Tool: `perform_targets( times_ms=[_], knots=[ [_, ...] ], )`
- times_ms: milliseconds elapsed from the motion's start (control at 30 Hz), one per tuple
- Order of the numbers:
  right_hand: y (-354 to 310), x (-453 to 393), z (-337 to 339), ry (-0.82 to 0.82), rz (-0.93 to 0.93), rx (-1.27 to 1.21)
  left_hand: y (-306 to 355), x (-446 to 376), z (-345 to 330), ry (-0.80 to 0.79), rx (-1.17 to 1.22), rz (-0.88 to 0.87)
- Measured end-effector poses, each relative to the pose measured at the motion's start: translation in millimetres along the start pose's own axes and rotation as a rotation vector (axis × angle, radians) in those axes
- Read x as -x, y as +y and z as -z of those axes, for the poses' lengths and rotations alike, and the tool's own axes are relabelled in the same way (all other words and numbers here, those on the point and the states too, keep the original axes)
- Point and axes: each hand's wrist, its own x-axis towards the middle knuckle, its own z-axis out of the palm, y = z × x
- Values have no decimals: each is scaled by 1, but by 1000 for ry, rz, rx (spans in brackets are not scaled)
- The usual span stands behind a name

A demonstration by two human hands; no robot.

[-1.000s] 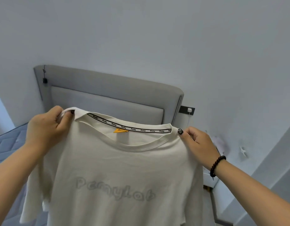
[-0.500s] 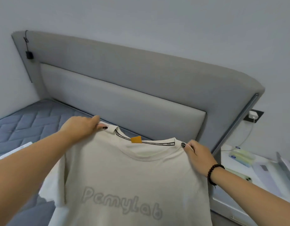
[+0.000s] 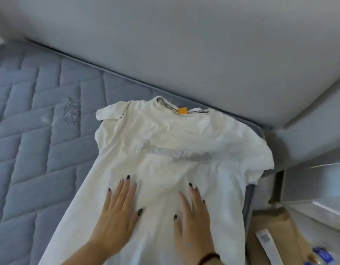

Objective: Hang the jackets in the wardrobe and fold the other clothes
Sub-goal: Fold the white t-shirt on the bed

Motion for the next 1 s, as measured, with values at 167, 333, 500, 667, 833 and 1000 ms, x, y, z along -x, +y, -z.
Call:
perform_targets(
  times_ms=[167,333,500,667,833,1000],
  knots=[
    [-26,96,-98,56,170,235,-41,107,-46,-30,-129,-131],
    [-29,132,-134,219,106,389,-59,109,-56,-49,-95,-232],
    [-40,152,-135,167,97,325,-67,115,-56,-98,-89,-248],
    [-45,156,-120,165,94,159,-63,118,-55,-110,-128,-206],
    [-48,160,-115,99,130,143,-66,122,-56,-71,-132,-207],
    [-67,181,-104,-49,-26,246,-64,126,-52,-33,-123,-193]
  ],
)
